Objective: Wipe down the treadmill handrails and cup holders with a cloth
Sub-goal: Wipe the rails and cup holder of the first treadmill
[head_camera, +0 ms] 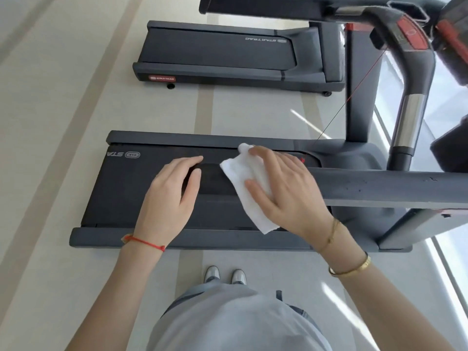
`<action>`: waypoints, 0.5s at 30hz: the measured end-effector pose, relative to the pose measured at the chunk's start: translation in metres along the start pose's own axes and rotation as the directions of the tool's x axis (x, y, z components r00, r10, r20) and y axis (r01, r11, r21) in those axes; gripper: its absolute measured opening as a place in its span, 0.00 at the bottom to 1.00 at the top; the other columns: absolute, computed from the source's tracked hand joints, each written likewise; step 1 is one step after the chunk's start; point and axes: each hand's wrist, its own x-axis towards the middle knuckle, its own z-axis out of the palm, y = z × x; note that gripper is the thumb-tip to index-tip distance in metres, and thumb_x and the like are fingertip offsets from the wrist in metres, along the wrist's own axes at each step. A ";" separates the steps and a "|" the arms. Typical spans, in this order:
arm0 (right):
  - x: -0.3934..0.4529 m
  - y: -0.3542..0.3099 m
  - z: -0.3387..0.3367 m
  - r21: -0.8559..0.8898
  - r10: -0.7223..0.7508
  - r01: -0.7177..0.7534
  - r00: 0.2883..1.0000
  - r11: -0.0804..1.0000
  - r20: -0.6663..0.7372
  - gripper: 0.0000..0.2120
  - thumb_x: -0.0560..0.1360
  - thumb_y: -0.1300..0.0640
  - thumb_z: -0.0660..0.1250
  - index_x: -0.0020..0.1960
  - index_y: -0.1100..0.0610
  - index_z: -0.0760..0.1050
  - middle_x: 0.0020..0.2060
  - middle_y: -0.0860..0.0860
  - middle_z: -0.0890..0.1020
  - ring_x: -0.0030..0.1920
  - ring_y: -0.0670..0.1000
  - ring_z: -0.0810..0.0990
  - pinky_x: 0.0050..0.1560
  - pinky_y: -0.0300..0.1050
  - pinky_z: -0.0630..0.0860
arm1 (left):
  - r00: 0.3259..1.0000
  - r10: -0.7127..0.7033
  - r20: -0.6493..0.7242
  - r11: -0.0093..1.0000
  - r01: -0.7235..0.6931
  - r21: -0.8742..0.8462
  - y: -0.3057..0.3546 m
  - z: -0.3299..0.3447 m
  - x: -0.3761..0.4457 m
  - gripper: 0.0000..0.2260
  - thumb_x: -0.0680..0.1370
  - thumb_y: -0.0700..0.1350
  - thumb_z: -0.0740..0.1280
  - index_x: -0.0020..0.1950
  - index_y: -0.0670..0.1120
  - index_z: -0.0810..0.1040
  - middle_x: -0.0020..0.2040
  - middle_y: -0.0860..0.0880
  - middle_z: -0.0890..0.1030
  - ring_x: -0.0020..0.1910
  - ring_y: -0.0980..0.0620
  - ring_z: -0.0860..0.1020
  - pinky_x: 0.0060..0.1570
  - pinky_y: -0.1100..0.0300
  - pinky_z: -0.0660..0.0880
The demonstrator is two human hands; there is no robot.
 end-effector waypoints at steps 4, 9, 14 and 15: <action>0.005 -0.001 0.000 -0.100 0.048 -0.048 0.999 0.994 -0.001 0.18 0.81 0.45 0.56 0.62 0.55 0.73 0.51 0.46 0.82 0.50 0.52 0.80 0.56 0.46 0.72 | 1.000 0.001 0.011 1.000 -0.001 -0.010 -0.006 -0.002 0.000 0.14 0.84 0.44 0.57 0.66 0.45 0.76 0.62 0.52 0.79 0.62 0.55 0.76 0.64 0.59 0.72; 0.041 -0.044 0.028 -0.155 -0.011 0.028 0.994 0.987 0.112 0.21 0.82 0.41 0.50 0.61 0.52 0.74 0.48 0.46 0.81 0.45 0.52 0.80 0.49 0.48 0.72 | 1.000 0.008 0.019 0.998 -0.007 -0.067 -0.011 -0.003 -0.001 0.11 0.83 0.43 0.57 0.61 0.44 0.76 0.56 0.53 0.78 0.54 0.56 0.77 0.55 0.59 0.75; 0.016 -0.018 0.014 -0.072 -0.051 0.051 0.999 0.996 -0.006 0.16 0.81 0.46 0.58 0.63 0.52 0.75 0.55 0.44 0.81 0.52 0.50 0.79 0.55 0.46 0.72 | 1.000 0.007 0.024 0.995 -0.005 -0.102 -0.014 -0.005 -0.002 0.14 0.83 0.45 0.58 0.66 0.45 0.76 0.61 0.53 0.78 0.61 0.57 0.76 0.61 0.62 0.73; 0.012 -0.013 0.009 -0.080 -0.009 0.007 1.000 0.997 -0.024 0.15 0.81 0.46 0.59 0.61 0.52 0.76 0.52 0.44 0.82 0.50 0.51 0.79 0.54 0.46 0.72 | 1.000 0.005 0.027 0.995 -0.002 -0.103 -0.014 -0.005 -0.001 0.14 0.83 0.45 0.58 0.67 0.46 0.76 0.62 0.53 0.78 0.62 0.57 0.76 0.62 0.62 0.72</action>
